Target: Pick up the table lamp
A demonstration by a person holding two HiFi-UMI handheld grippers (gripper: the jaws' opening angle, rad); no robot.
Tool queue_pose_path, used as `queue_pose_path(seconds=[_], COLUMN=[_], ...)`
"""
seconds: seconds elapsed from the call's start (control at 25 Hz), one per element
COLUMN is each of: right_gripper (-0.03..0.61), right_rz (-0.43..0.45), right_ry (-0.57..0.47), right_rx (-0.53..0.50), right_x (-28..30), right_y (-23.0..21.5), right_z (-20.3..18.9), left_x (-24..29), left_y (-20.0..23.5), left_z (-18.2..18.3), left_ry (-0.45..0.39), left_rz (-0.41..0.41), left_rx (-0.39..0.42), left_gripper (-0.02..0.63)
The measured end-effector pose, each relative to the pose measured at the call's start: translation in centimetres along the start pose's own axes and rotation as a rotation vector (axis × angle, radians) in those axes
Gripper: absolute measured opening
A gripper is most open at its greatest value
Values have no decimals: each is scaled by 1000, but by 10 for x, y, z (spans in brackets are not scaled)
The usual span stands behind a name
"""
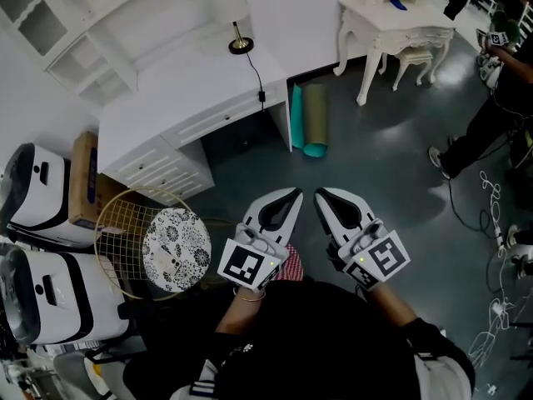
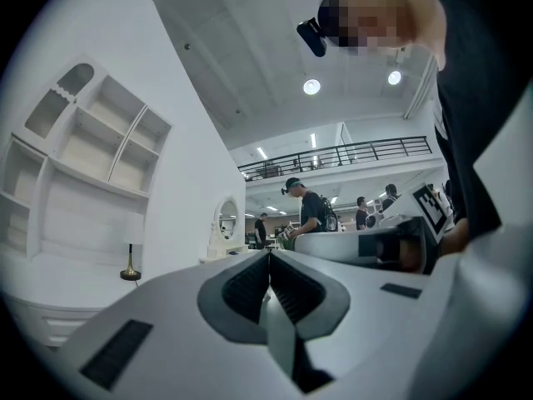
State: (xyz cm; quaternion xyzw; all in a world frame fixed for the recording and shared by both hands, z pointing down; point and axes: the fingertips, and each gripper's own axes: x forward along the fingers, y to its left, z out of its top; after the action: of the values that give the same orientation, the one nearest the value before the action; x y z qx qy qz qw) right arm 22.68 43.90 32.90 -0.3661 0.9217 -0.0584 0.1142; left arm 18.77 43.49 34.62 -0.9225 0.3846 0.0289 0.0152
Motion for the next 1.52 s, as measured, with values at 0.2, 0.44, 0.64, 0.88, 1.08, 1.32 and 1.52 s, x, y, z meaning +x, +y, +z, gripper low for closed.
queue_pose_path(seconds=[0.2, 0.44, 0.64, 0.88, 1.08, 1.32, 1.52], right_gripper=[17, 17, 17, 17, 17, 17, 17], right_rz=[-17, -9, 0, -2, -7, -14, -17], right_ry=[24, 38, 56, 66, 68, 79, 90], right_rx=[38, 37, 38, 36, 33, 34, 36], right_x=[22, 52, 76, 109, 136, 169, 195], right_y=[-14, -22, -25, -34, -45, -53, -60], right_z=[-7, -13, -21, -25, -25, -29, -33], left_x=[11, 17, 25, 32, 42, 53, 59], left_y=[20, 50, 69, 100, 129, 162, 187], left_z=[0, -3, 2, -3, -5, 0, -3], left_ry=[-4, -2, -28, -14, 0, -25, -16], left_rz=[-17, -7, -11, -19, -14, -22, -27], left_rx=[-19, -10, 9, 2, -3, -10, -16], left_gripper=[12, 12, 12, 12, 12, 12, 12])
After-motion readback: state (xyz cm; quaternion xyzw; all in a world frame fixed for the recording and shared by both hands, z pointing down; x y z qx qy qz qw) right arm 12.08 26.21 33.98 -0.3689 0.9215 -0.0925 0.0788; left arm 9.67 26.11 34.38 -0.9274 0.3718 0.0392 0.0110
